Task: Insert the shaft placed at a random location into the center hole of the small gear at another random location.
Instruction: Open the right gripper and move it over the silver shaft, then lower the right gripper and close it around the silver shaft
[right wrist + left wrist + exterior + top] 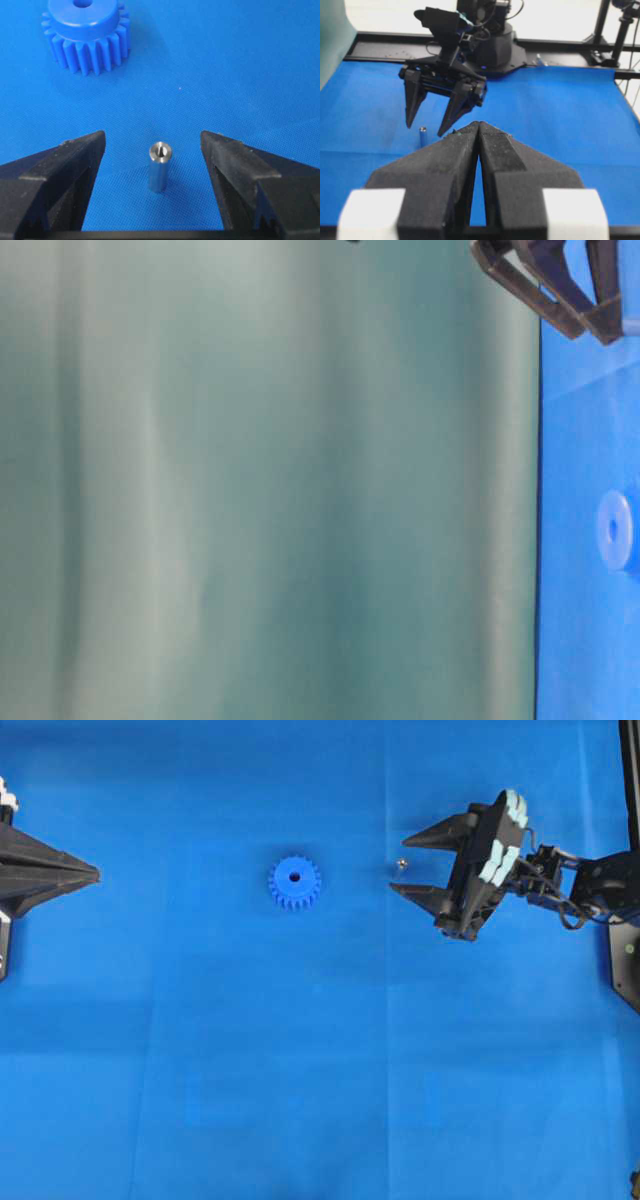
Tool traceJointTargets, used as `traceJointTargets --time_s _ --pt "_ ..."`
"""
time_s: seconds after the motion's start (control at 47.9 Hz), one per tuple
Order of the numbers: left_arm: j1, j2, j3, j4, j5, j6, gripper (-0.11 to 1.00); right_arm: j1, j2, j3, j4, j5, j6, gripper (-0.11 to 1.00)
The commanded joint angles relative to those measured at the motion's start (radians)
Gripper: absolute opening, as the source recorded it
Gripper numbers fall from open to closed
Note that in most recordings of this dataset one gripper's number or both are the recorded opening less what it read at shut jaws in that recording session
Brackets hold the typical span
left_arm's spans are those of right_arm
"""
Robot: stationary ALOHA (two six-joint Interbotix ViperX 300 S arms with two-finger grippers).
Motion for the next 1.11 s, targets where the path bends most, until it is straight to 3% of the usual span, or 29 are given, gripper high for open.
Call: traceJointTargets --time_s 0.0,0.251,0.501,0.564,0.877,1.086 --pt "0.005 0.005 -0.009 0.003 -0.005 0.0 0.0 -0.002 0.0 -0.018 0.003 -0.011 0.002 0.65" --pt "0.005 0.003 -0.006 0.002 -0.005 -0.008 0.0 -0.002 0.003 -0.014 0.006 -0.011 0.002 0.56" --pt "0.005 0.003 -0.005 0.002 0.0 -0.008 0.0 -0.002 0.0 -0.006 0.009 -0.009 0.009 0.09" --pt "0.005 0.003 -0.006 0.002 0.0 -0.008 0.0 -0.002 -0.002 -0.008 0.009 -0.006 0.009 0.02" --pt "0.005 0.003 -0.006 0.002 0.003 -0.008 0.0 -0.002 -0.008 -0.015 0.009 0.017 0.009 0.02" --pt "0.005 0.003 -0.006 0.002 0.009 -0.008 0.0 -0.002 -0.1 -0.028 0.006 0.095 -0.002 0.02"
